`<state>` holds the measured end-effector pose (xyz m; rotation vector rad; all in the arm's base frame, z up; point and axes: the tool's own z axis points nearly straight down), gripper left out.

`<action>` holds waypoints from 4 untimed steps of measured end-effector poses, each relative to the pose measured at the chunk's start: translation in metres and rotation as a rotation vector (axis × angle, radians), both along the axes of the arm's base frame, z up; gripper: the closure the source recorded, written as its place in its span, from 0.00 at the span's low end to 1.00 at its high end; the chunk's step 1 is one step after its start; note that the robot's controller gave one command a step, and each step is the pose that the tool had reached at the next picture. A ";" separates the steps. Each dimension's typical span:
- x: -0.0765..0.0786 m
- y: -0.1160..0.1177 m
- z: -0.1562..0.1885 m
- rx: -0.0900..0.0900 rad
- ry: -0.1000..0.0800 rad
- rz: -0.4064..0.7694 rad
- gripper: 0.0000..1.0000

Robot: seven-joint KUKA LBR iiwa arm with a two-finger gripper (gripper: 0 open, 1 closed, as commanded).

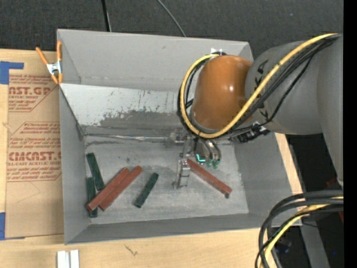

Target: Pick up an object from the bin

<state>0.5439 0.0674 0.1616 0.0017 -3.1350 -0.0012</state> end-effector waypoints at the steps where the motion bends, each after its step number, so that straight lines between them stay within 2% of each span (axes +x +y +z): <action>1: 0.002 0.000 0.004 0.000 -0.007 0.000 0.00; 2: 0.001 0.004 -0.007 0.000 -0.014 0.053 0.00; 3: 0.016 0.053 -0.091 0.002 -0.007 0.353 1.00; 4: 0.016 0.053 -0.091 0.002 -0.006 0.353 1.00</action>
Offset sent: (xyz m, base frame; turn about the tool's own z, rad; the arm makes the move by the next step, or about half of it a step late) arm -0.0136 0.0365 -0.0885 -0.3477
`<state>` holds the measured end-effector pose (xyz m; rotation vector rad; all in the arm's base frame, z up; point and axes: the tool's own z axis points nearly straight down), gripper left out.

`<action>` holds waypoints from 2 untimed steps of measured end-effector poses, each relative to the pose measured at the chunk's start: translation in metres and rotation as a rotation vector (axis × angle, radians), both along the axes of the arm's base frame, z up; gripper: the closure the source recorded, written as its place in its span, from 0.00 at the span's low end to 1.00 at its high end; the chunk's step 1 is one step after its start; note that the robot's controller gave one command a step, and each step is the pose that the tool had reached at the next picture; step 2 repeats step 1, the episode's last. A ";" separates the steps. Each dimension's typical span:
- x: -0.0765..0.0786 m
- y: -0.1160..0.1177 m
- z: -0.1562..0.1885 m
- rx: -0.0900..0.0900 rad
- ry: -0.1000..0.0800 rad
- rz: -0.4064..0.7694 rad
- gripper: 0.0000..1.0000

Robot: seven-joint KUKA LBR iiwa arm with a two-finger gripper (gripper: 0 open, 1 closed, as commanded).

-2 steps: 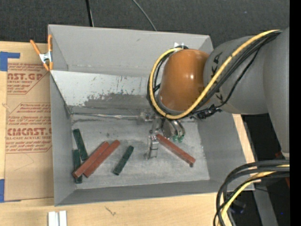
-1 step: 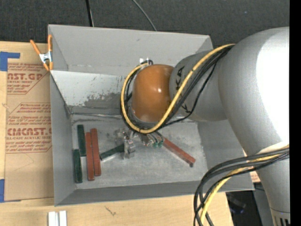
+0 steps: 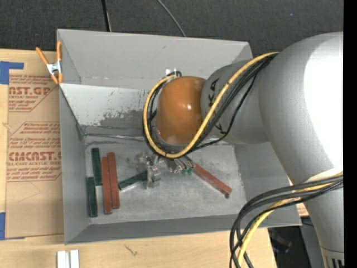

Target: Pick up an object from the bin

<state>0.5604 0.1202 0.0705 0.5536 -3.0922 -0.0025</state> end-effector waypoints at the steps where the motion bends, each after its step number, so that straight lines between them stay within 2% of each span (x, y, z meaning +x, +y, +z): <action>1: -0.021 0.022 0.153 0.000 -0.005 0.011 1.00; 2: -0.021 0.022 0.153 0.000 -0.005 0.011 1.00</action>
Offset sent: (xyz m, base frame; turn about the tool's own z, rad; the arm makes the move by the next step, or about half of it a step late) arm 0.0000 0.0000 0.0000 0.0000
